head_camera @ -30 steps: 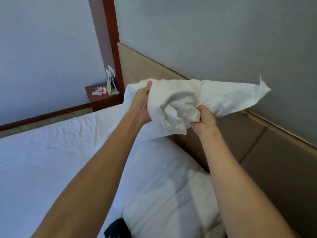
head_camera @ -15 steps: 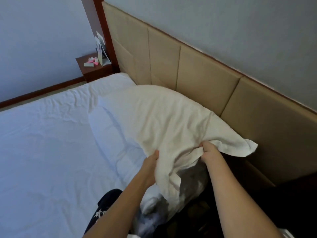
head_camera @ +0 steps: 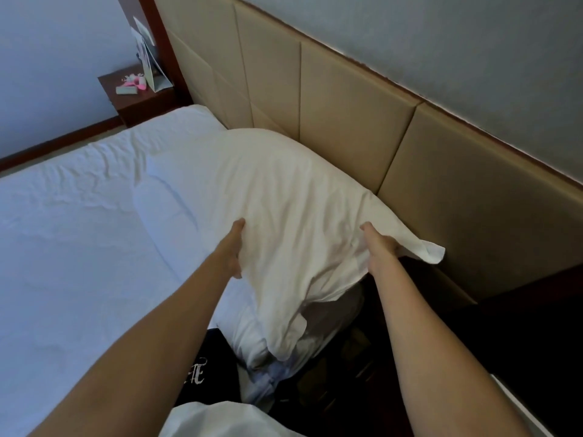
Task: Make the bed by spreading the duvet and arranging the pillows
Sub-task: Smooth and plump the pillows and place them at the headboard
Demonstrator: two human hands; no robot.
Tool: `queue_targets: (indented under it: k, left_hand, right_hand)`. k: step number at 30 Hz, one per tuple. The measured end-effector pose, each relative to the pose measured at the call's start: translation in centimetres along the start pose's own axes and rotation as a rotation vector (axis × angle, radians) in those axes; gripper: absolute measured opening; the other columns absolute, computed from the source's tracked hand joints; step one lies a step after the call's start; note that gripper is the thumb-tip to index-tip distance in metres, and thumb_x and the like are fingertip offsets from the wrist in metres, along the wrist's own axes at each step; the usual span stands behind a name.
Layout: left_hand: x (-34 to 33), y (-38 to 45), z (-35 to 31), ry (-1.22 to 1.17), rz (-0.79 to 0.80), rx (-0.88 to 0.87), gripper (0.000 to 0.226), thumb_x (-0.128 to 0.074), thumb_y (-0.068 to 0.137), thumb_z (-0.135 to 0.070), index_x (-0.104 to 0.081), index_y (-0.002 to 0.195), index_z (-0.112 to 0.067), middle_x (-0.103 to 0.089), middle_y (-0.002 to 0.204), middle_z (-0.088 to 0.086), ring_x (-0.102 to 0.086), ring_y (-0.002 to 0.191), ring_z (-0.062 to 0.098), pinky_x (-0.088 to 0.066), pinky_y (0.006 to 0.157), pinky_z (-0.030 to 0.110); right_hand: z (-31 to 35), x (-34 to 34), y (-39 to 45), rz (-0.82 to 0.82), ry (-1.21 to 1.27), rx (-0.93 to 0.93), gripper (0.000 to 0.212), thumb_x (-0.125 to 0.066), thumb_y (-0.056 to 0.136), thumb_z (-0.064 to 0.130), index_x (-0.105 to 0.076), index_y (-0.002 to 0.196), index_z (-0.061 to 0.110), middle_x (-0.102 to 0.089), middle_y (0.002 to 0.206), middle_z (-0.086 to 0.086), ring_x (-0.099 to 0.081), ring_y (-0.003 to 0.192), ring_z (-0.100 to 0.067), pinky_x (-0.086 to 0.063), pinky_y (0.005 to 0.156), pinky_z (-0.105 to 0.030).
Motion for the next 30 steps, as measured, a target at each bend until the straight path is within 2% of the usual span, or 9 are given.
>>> queue_targets:
  k: [3, 7, 10, 12, 14, 17, 23, 26, 30]
  left_hand:
    - [0.9, 0.9, -1.4, 0.032, -0.081, 0.005, 0.091, -0.059, 0.075, -0.071, -0.04, 0.143, -0.014, -0.045, 0.144, -0.002, -0.044, 0.129, 0.03, -0.031, 0.105, 0.051]
    - [3.1, 2.8, -4.6, 0.048, -0.25, -0.093, 0.095, -0.074, 0.067, -0.063, -0.042, 0.139, -0.011, -0.053, 0.136, 0.006, -0.053, 0.121, 0.033, -0.041, 0.099, 0.05]
    - [3.7, 5.6, -7.0, 0.071, -0.192, -0.076, 0.103, -0.074, 0.062, -0.068, -0.039, 0.143, -0.014, -0.05, 0.142, 0.005, -0.05, 0.127, 0.032, -0.037, 0.105, 0.052]
    - [3.9, 7.9, -8.4, 0.079, -0.127, -0.084, 0.09, -0.072, 0.071, -0.064, -0.045, 0.139, -0.012, -0.055, 0.136, 0.002, -0.053, 0.124, 0.028, -0.041, 0.102, 0.051]
    - [3.5, 8.2, -9.9, 0.056, -0.097, -0.14, 0.074, -0.066, 0.085, -0.053, -0.043, 0.14, -0.009, -0.054, 0.137, 0.005, -0.051, 0.126, 0.028, -0.042, 0.103, 0.052]
    - [3.8, 6.2, -13.4, 0.076, -0.294, -0.387, 0.067, -0.056, 0.095, -0.041, -0.032, 0.145, -0.002, -0.042, 0.147, 0.016, -0.045, 0.131, 0.034, -0.041, 0.1, 0.051]
    - [6.0, 0.5, -13.3, 0.202, -0.618, -0.801, 0.06, -0.044, 0.102, -0.036, -0.043, 0.135, 0.014, -0.045, 0.141, 0.031, -0.041, 0.133, 0.038, -0.025, 0.111, 0.033]
    - [9.6, 4.4, -8.0, 0.307, -0.613, -0.645, 0.06, -0.038, 0.103, -0.04, -0.049, 0.13, 0.013, -0.052, 0.133, 0.033, -0.048, 0.127, 0.042, -0.033, 0.108, 0.04]
    - [15.3, 10.7, -4.7, 0.587, -0.46, -0.203, 0.077, -0.036, 0.1, -0.051, -0.028, 0.143, 0.011, -0.035, 0.146, 0.033, -0.037, 0.135, 0.043, -0.031, 0.112, 0.045]
  right_hand:
    - [1.8, -1.5, -0.2, 0.141, -0.121, 0.074, 0.069, -0.071, 0.082, 0.04, -0.047, 0.137, 0.005, -0.056, 0.134, -0.006, -0.056, 0.119, -0.026, -0.047, 0.093, -0.033]
    - [2.5, -2.6, 0.6, 0.231, -0.233, 0.106, 0.083, -0.075, 0.079, 0.049, -0.044, 0.143, 0.007, -0.052, 0.143, -0.005, -0.049, 0.131, -0.027, -0.042, 0.104, -0.035]
    - [2.5, -3.9, 1.1, 0.237, -0.303, 0.131, 0.103, -0.079, 0.065, 0.062, -0.042, 0.145, 0.008, -0.05, 0.145, -0.005, -0.048, 0.133, -0.027, -0.041, 0.109, -0.04]
    - [2.4, -5.2, 1.0, 0.227, -0.365, 0.169, 0.109, -0.079, 0.061, 0.066, -0.041, 0.146, 0.008, -0.05, 0.145, -0.004, -0.048, 0.133, -0.027, -0.04, 0.11, -0.041]
    - [2.5, -6.8, 1.3, 0.249, -0.484, 0.252, 0.093, -0.073, 0.07, 0.064, -0.048, 0.141, 0.01, -0.056, 0.139, -0.006, -0.052, 0.127, -0.028, -0.042, 0.108, -0.043]
    - [3.6, -9.2, 1.3, 0.237, -0.495, 0.406, 0.061, -0.058, 0.092, 0.048, -0.053, 0.135, 0.005, -0.06, 0.133, -0.012, -0.056, 0.121, -0.032, -0.044, 0.106, -0.043]
    - [1.9, -11.5, -0.4, 0.299, -0.435, 0.489, 0.049, -0.049, 0.101, 0.038, -0.049, 0.14, 0.009, -0.058, 0.135, -0.008, -0.052, 0.127, -0.026, -0.039, 0.11, -0.036]
    - [1.0, -11.1, 0.3, 0.409, -0.658, 0.386, 0.056, -0.061, 0.094, 0.041, -0.049, 0.14, 0.013, -0.057, 0.136, -0.006, -0.051, 0.128, -0.026, -0.04, 0.103, -0.03]
    - [4.9, -12.5, -0.1, 0.411, -1.018, 0.3, 0.11, -0.083, 0.054, 0.069, -0.044, 0.144, 0.017, -0.053, 0.142, -0.003, -0.052, 0.126, -0.026, -0.045, 0.102, -0.036]
Point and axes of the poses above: each hand's wrist, its own y-axis towards the middle knuckle, its own x-axis out of the back of the hand, z = x × y, the point moved 6 cm from there along y, towards the middle knuckle
